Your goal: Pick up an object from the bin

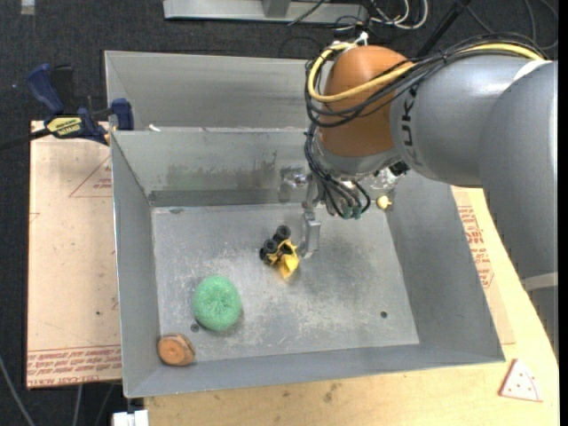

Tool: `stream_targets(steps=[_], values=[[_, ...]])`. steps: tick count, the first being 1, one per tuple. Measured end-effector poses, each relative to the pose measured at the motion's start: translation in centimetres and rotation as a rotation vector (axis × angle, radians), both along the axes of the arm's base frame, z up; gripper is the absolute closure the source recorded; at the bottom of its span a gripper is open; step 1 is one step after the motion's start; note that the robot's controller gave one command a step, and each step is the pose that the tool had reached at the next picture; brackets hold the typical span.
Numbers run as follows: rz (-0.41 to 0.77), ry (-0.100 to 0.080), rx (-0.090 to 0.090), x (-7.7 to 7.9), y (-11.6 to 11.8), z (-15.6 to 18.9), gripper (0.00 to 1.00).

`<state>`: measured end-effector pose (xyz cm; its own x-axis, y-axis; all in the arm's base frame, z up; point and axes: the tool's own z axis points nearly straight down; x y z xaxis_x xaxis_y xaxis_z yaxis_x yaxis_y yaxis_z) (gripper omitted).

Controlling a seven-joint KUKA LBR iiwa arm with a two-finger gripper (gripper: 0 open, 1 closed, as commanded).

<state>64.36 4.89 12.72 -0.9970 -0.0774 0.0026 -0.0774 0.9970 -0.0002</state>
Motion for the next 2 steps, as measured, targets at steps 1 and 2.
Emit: stream_targets(steps=[1, 2], values=[[0.066, -0.011, 0.006, -0.1, 2.5, -2.7, 0.00], [0.365, -0.011, 0.003, -0.3, 1.1, -5.0, 1.00]])
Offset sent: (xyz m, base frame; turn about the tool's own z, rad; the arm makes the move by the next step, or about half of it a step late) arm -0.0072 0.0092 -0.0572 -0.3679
